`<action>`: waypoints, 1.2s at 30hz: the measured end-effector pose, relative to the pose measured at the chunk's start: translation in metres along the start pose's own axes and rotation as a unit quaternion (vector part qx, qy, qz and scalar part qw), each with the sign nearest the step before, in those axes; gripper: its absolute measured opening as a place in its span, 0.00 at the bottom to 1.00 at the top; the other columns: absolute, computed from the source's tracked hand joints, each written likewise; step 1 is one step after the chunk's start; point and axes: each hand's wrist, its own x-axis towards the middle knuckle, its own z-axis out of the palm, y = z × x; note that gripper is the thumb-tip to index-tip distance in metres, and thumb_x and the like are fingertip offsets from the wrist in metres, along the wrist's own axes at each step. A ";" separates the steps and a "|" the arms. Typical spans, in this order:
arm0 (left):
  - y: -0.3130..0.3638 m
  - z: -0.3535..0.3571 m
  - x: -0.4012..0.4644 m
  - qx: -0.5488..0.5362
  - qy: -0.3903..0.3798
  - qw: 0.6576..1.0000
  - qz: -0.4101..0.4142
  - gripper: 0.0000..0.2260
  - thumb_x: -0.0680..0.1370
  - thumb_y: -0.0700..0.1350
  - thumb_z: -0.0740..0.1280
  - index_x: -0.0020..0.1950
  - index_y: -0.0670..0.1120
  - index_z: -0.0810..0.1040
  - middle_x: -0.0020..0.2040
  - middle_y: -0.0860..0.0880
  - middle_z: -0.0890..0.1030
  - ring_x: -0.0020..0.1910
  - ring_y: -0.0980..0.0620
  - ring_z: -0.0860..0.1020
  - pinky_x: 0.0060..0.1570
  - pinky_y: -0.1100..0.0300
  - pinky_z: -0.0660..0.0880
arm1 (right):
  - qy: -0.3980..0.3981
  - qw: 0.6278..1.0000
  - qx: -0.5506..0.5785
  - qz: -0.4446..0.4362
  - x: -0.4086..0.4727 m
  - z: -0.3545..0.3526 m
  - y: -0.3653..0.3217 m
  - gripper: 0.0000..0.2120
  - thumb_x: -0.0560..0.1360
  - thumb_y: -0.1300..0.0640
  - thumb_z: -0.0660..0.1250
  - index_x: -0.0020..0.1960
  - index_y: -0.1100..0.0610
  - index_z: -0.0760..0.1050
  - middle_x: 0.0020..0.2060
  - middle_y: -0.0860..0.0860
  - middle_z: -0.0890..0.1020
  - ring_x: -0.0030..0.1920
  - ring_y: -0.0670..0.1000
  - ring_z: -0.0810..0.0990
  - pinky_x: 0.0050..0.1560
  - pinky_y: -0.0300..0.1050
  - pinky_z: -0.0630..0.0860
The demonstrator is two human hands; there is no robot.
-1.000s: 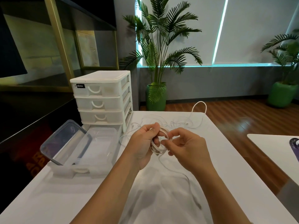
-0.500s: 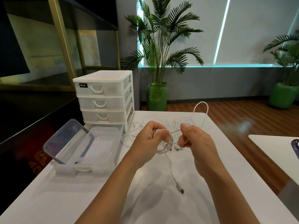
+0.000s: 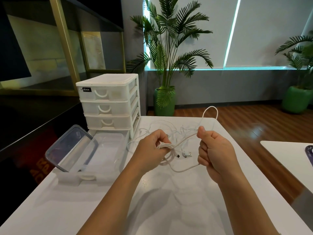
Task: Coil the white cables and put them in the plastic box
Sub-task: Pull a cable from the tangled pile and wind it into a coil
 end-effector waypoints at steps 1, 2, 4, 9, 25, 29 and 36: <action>0.002 0.000 0.000 -0.016 0.004 1.000 -0.003 0.13 0.73 0.37 0.70 0.34 0.51 0.71 0.39 0.53 0.78 0.41 0.52 0.77 0.42 0.59 0.77 | 0.002 1.000 -0.009 -0.002 0.000 0.000 0.000 0.12 0.76 0.52 0.63 0.39 0.60 0.71 0.17 0.45 0.63 0.18 0.44 0.58 0.17 0.35 0.59; 0.003 -0.001 0.000 -0.035 0.003 0.999 -0.008 0.14 0.72 0.36 0.71 0.33 0.50 0.71 0.38 0.53 0.78 0.40 0.53 0.78 0.40 0.61 0.76 | 0.009 1.000 -0.028 -0.007 0.001 0.000 0.001 0.12 0.76 0.52 0.64 0.39 0.60 0.72 0.17 0.45 0.63 0.18 0.44 0.58 0.18 0.36 0.60; 0.007 -0.003 -0.001 -0.059 -0.003 0.998 -0.016 0.15 0.70 0.36 0.73 0.32 0.49 0.71 0.38 0.53 0.78 0.39 0.54 0.77 0.37 0.64 0.74 | 0.033 0.996 -0.085 -0.018 0.002 -0.001 0.003 0.13 0.74 0.51 0.66 0.40 0.61 0.75 0.17 0.46 0.65 0.18 0.45 0.59 0.19 0.37 0.61; 0.007 -0.013 -0.001 0.013 0.040 0.999 -0.012 0.15 0.68 0.35 0.74 0.31 0.48 0.72 0.41 0.53 0.79 0.46 0.51 0.80 0.48 0.56 0.79 | 0.061 0.982 -0.179 -0.021 0.004 -0.004 0.004 0.14 0.70 0.50 0.72 0.34 0.60 0.76 0.28 0.54 0.76 0.17 0.44 0.62 0.22 0.39 0.62; 0.016 -0.003 -0.006 -0.184 0.016 0.983 -0.018 0.09 0.74 0.34 0.67 0.39 0.47 0.81 0.36 0.51 0.81 0.21 0.58 0.68 0.20 0.66 0.65 | -0.001 0.966 -0.258 -0.018 0.005 0.005 0.023 0.08 0.71 0.48 0.71 0.40 0.53 0.79 0.37 0.49 0.81 0.32 0.47 0.75 0.36 0.43 0.70; 0.011 -0.001 -0.001 -0.149 0.109 0.982 -0.045 0.08 0.76 0.37 0.67 0.38 0.47 0.79 0.37 0.54 0.81 0.29 0.55 0.72 0.23 0.64 0.68 | -0.034 0.959 -0.276 -0.052 0.002 0.011 0.022 0.14 0.71 0.41 0.66 0.49 0.50 0.77 0.47 0.45 0.81 0.49 0.47 0.79 0.51 0.44 0.76; 0.008 0.007 -0.001 -0.079 0.119 0.987 -0.071 0.05 0.73 0.41 0.70 0.37 0.47 0.78 0.32 0.50 0.80 0.29 0.53 0.78 0.32 0.61 0.78 | -0.052 0.952 -0.278 -0.120 -0.003 0.016 0.024 0.09 0.69 0.53 0.74 0.40 0.49 0.73 0.40 0.48 0.83 0.43 0.49 0.82 0.46 0.41 0.78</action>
